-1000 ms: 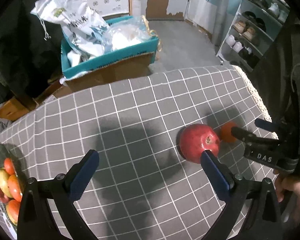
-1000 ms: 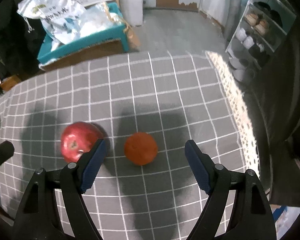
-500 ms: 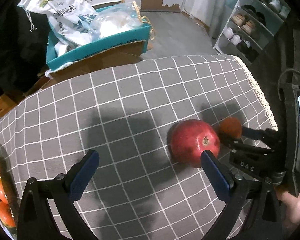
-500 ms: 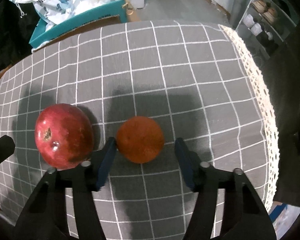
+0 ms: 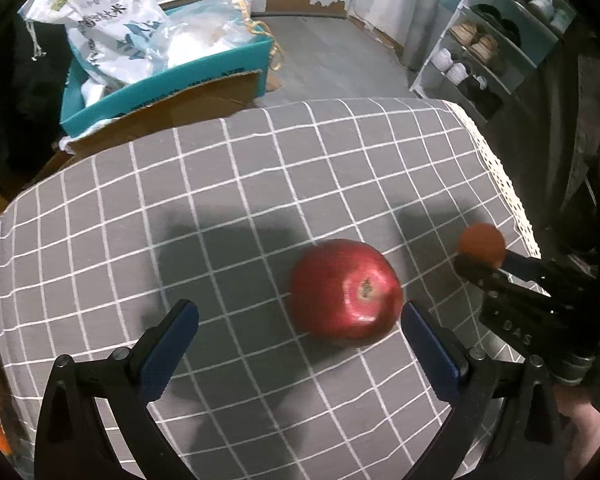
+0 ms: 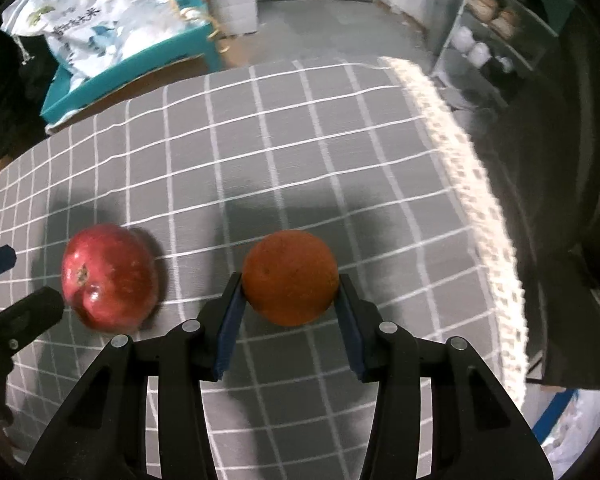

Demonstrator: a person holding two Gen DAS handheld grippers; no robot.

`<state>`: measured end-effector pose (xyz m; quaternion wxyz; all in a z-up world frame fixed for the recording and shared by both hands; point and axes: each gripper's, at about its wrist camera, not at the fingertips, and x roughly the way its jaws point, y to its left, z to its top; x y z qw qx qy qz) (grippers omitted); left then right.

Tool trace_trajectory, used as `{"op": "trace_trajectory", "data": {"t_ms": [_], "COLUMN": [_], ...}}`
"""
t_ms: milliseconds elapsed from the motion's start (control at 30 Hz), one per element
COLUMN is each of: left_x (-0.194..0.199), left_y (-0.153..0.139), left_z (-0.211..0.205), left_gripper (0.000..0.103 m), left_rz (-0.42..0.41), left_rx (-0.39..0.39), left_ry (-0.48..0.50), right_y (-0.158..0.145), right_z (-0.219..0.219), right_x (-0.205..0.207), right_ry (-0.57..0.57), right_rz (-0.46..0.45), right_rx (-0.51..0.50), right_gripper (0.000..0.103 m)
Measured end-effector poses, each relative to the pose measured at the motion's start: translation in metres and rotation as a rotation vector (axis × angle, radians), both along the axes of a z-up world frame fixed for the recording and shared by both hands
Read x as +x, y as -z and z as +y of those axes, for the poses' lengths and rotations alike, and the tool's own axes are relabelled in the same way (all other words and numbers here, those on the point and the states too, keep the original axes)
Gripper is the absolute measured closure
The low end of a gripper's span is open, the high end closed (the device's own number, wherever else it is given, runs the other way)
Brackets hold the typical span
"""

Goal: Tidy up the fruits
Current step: 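Close the right gripper around the small tangerine beside the apple, then lower the left gripper onto the red apple and close it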

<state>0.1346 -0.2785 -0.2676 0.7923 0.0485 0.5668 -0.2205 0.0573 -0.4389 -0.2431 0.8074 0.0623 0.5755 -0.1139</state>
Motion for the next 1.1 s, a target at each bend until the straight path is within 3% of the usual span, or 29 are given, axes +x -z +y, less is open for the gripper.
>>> {"op": "trace_trajectory", "data": {"t_ms": [533,767,1100], "left_x": [-0.002,0.001,-0.008], "left_y": [0.026,0.034,0.032], "left_z": [-0.029,-0.034,-0.031], "left_gripper": [0.002,0.026,0.029], "left_rz": [0.044,0.079,0.037], "left_rx": [0.003,0.008,0.033], "left_ry": [0.029,0.041,0.070], "right_y": [-0.003,-0.002,-0.006], "right_z": [-0.018,-0.014,-0.007], "right_x": [-0.016,-0.013,-0.011], "right_ry": [0.069,0.054,0.034], "right_rz": [-0.004,-0.004,-0.022], "right_rx": [-0.002,0.004,0.004], "right_gripper": [0.059,0.059,0.059]}}
